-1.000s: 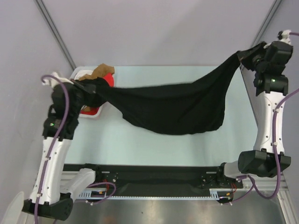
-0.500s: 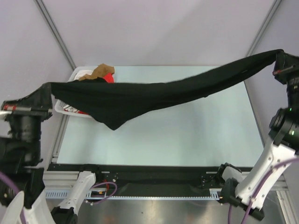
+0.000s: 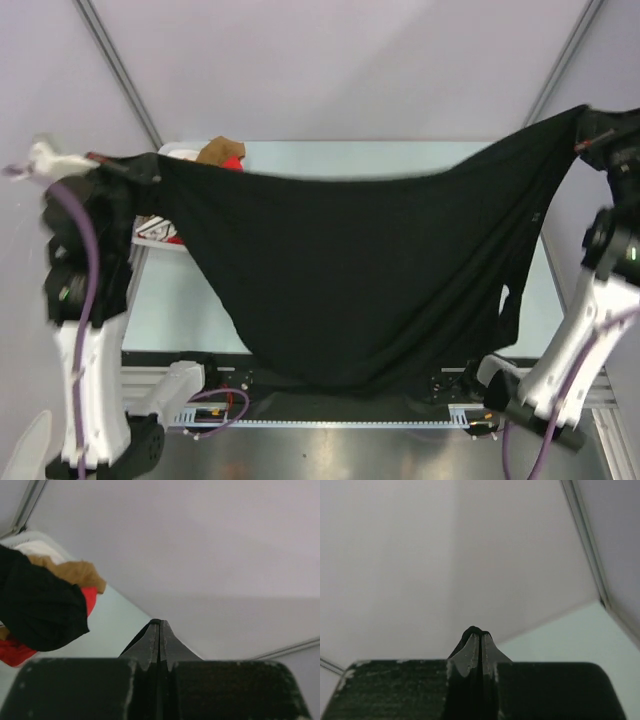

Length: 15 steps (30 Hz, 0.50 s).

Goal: Fold and stack the tank tops
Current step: Flatten the tank top out

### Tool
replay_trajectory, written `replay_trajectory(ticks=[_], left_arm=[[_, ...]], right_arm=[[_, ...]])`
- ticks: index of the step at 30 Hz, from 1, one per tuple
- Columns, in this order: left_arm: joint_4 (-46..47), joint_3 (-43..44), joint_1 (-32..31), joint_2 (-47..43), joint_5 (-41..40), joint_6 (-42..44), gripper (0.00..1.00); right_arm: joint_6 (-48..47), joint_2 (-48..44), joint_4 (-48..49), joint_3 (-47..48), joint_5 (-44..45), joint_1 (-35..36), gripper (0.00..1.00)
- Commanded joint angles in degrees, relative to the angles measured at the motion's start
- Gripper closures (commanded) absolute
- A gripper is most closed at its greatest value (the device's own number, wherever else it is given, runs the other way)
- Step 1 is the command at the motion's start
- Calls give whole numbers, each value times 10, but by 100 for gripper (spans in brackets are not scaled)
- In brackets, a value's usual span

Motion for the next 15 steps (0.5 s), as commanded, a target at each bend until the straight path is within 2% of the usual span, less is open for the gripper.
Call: replay_trajectory(ticks=[1, 4, 6, 7, 9, 15], left_arm=[[48, -75, 20, 69, 26, -23, 100], [137, -173, 25, 96, 78, -45, 100], [180, -221, 25, 110, 91, -55, 100], [208, -254, 25, 115, 92, -60, 100], [240, -291, 24, 134, 100, -61, 100], [325, -331, -3, 211, 119, -50, 100]], right_arm=[[7, 97, -35, -105, -34, -1, 100], [41, 121, 46, -258, -64, -1, 100], [66, 130, 130, -368, -70, 6, 100], [87, 137, 155, -394, -69, 12, 100], [90, 169, 196, -425, -60, 28, 100], [83, 266, 235, -449, -11, 84, 100]])
